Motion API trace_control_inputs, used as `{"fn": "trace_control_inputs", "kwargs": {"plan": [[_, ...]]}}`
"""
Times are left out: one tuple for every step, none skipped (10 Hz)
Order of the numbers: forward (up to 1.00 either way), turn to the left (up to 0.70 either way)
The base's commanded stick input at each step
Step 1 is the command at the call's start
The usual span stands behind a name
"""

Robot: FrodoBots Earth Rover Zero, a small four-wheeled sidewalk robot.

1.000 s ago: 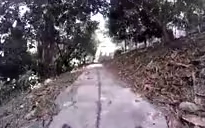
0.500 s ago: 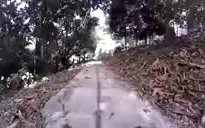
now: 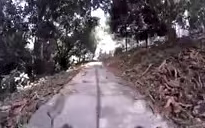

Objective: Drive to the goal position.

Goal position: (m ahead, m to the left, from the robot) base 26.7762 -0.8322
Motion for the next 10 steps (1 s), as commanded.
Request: {"fn": "trace_control_inputs", "kwargs": {"plan": [[0.7,0.0],[0.7,0.0],[0.7,0.0],[0.7,0.0],[0.7,0.0],[0.7,0.0],[0.7,0.0],[0.7,0.0],[0.7,0.0],[0.7,0.0]]}}
